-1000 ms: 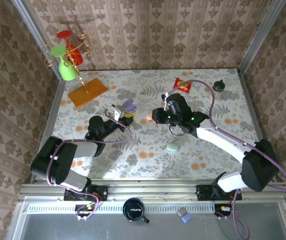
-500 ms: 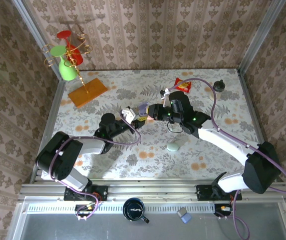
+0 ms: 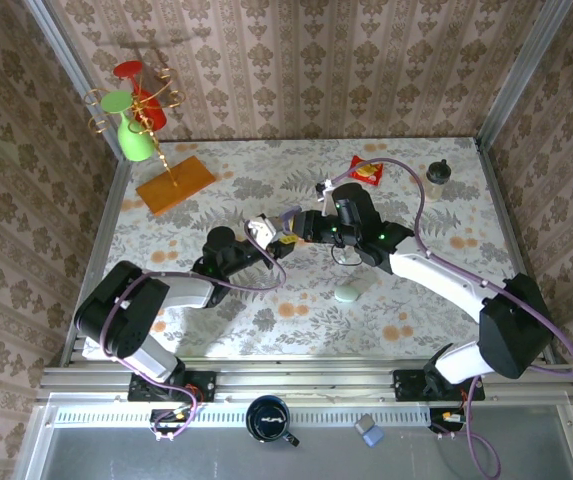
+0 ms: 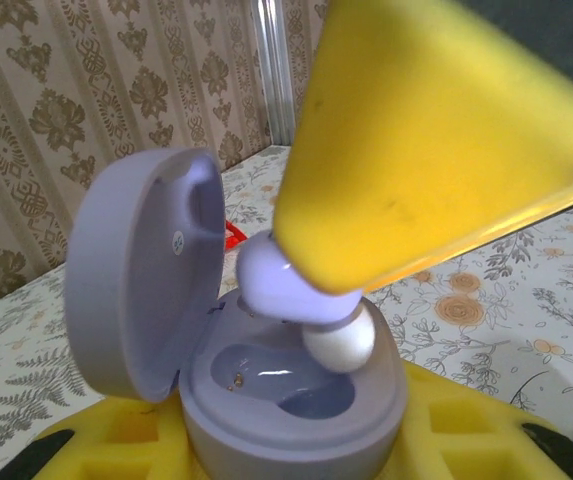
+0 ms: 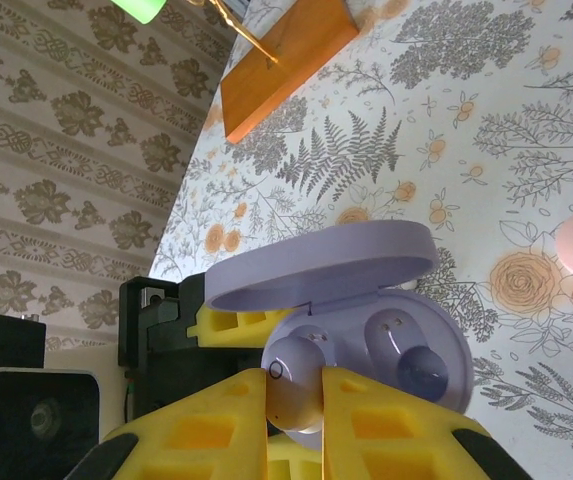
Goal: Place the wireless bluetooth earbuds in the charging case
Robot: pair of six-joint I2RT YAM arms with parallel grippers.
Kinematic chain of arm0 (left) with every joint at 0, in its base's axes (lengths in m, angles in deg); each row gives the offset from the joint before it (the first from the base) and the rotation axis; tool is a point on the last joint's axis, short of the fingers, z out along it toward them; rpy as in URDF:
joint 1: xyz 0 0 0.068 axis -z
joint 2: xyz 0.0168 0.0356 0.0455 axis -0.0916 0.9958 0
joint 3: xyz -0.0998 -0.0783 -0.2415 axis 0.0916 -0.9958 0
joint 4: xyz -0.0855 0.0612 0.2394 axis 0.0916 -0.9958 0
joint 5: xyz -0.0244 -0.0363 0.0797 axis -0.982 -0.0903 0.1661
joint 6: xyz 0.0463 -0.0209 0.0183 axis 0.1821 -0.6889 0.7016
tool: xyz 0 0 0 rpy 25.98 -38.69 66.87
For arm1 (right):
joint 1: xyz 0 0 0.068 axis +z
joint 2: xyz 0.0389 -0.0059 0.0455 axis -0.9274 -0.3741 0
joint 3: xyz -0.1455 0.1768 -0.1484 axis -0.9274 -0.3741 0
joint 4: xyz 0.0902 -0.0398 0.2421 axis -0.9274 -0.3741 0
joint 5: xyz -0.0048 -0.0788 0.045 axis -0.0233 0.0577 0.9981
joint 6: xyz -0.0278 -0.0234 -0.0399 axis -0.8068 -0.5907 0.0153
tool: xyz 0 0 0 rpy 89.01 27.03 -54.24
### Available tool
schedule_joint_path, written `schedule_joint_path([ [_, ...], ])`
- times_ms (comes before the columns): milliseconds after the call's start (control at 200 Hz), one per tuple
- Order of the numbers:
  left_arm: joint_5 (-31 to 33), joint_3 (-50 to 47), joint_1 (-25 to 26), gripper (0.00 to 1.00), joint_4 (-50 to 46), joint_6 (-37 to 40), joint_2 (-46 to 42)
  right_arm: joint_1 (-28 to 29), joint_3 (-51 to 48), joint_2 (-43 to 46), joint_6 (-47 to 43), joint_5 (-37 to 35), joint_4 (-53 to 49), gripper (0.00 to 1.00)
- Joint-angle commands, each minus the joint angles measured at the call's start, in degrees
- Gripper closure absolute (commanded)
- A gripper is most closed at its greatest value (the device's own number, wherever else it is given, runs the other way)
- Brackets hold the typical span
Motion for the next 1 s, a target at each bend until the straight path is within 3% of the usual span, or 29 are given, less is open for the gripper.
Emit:
schedule_joint_path([
  [0, -1.34, 1.89, 0.33, 0.77, 2.17, 0.29, 0.61, 0.05, 1.16, -1.17, 0.20, 1.73, 2.21, 0.82],
  [715, 0.51, 1.81, 0.64, 0.77, 2.89, -0.59, -0.25, 0.50, 1.56, -3.50, 0.44, 0.40, 0.72, 0.78],
  [995, 0.42, 2.17, 0.64, 0.77, 3.22, -0.82, 0.64, 0.14, 0.36, -4.89, 5.99, 1.80, 6.47, 0.81],
])
